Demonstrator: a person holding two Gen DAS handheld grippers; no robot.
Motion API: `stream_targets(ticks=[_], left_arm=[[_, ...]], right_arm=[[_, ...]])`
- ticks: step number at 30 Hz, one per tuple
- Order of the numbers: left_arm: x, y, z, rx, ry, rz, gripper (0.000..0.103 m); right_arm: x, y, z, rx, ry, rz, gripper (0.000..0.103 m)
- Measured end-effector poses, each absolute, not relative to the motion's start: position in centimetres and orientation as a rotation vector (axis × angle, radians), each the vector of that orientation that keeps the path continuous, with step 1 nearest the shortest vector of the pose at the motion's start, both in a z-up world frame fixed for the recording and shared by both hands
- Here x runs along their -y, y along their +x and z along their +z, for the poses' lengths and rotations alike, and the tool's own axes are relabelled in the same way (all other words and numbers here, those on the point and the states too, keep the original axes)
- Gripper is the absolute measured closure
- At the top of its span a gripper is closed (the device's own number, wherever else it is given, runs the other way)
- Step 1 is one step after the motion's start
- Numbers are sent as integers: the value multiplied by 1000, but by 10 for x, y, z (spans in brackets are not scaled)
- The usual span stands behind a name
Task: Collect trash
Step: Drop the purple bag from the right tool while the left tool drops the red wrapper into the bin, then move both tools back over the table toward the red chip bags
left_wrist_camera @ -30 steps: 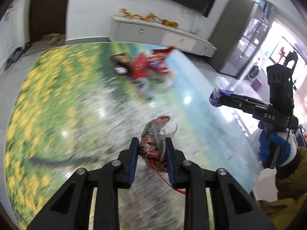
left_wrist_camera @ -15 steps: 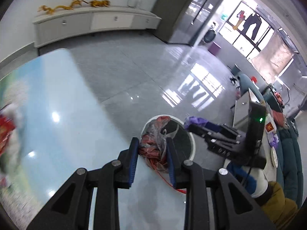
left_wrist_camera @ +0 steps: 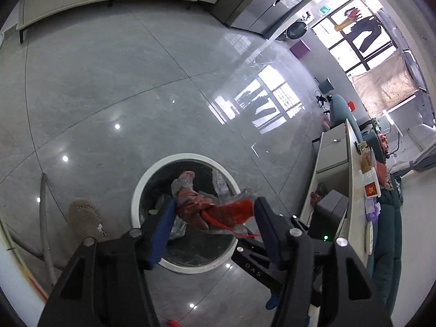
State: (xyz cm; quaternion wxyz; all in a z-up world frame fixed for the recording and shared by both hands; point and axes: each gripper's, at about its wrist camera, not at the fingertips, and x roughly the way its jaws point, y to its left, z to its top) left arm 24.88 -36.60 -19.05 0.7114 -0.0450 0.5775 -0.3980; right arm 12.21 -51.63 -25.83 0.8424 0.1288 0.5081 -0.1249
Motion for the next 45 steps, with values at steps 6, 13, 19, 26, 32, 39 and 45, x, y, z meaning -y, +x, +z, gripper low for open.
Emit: stream_targets(ticks=[6, 13, 19, 26, 32, 39, 45], left_arm=[[350, 247, -181, -1260, -133, -893, 46], [286, 233, -140, -1137, -176, -850, 46], [181, 203, -92, -904, -165, -698, 46], [55, 174, -82, -837, -127, -527, 46], [-45, 158, -84, -803, -142, -366, 46], [-102, 177, -104, -848, -208, -282, 46], [-82, 209, -130, -912, -194, -303, 46]], right_arm=[[515, 118, -252, -1070, 253, -304, 39], [485, 116, -208, -988, 227, -295, 39], [411, 126, -139, -847, 161, -134, 39], [317, 129, -99, -782, 97, 55, 39], [254, 136, -84, -765, 62, 182, 39], [204, 152, -89, -792, 39, 310, 39], [190, 173, -101, -834, 70, 378, 45]])
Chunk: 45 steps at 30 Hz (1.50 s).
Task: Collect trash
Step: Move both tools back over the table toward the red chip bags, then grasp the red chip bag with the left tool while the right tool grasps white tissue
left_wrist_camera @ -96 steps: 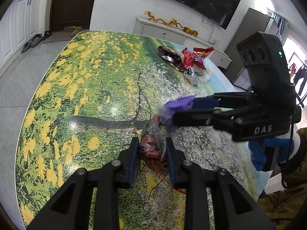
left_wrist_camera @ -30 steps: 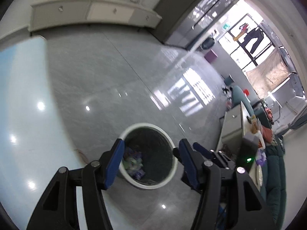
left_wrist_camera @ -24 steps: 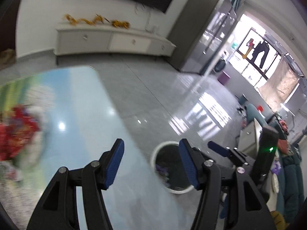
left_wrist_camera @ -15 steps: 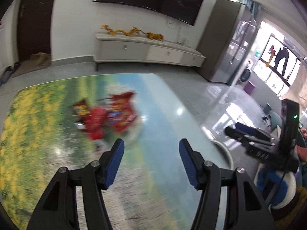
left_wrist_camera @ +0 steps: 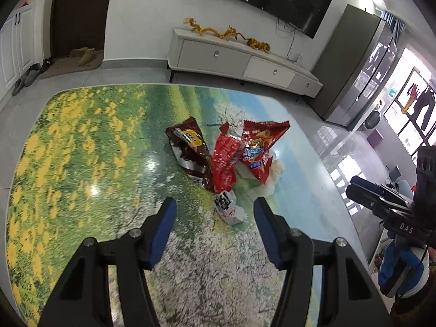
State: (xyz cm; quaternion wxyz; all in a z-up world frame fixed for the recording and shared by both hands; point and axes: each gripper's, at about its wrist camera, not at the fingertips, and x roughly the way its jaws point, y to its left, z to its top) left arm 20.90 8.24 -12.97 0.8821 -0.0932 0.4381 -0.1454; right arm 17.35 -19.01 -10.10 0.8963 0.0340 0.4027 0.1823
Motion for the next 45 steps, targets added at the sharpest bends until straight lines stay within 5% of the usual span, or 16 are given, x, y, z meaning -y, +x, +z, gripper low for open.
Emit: stream_targets(ticks=[6, 13, 19, 23, 26, 45], left_arm=[[-63, 235, -153, -966, -173, -313, 55], [-62, 244, -167, -988, -188, -318, 81], [-73, 233, -170, -974, -220, -306, 82], [-82, 226, -170, -963, -240, -290, 83], [-87, 215, -168, -954, -241, -286, 83], [-80, 133, -123, -885, -240, -312, 84]], right_arm=[[180, 200, -121, -878, 72, 435, 48], [148, 227, -147, -923, 27, 532, 49], [123, 240, -165, -944, 2, 570, 49], [119, 241, -166, -924, -47, 538, 80], [130, 239, -165, -925, -31, 522, 88], [215, 124, -115, -845, 49, 596, 91]])
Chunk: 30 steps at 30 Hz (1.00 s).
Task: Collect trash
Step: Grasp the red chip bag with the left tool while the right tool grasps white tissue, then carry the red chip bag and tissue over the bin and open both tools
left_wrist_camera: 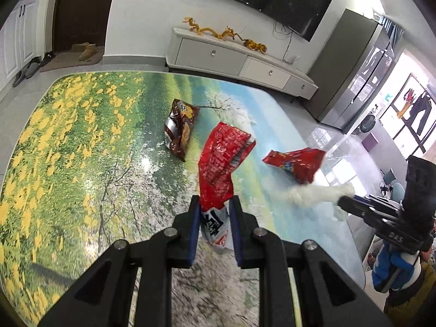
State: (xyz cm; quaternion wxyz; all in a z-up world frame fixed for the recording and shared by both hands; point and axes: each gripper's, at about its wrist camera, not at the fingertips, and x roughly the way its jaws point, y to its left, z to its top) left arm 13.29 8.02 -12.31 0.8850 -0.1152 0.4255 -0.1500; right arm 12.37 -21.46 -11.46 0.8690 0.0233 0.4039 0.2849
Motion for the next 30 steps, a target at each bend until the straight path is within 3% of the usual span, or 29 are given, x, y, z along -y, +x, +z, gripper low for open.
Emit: stream_targets(ticks=[14, 23, 30], left_arm=[[-71, 85, -79, -800, -213, -313, 84], [-61, 82, -88, -828, -216, -344, 84], [-46, 98, -106, -868, -226, -379, 84]], right_arm=[[228, 62, -66, -723, 116, 687, 91], [238, 50, -139, -977, -1, 638, 88], [261, 35, -159, -1030, -29, 600, 87]])
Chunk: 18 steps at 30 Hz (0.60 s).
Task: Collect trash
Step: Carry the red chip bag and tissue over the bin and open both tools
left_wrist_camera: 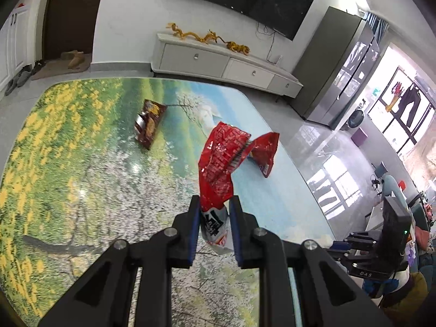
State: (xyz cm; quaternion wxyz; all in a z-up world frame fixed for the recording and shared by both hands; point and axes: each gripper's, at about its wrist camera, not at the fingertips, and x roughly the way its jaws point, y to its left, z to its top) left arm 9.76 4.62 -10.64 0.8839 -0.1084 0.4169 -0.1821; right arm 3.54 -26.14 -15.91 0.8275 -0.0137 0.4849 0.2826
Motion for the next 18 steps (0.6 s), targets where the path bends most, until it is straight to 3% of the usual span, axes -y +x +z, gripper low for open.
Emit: stream_targets(ticks=[12, 18], left_arm=[[-15, 116, -123, -932, -203, -406, 83], [-3, 111, -132, -957, -206, -448, 83]], right_arm=[[285, 33, -144, -943, 36, 631, 88], [283, 39, -160, -986, 50, 641, 87]])
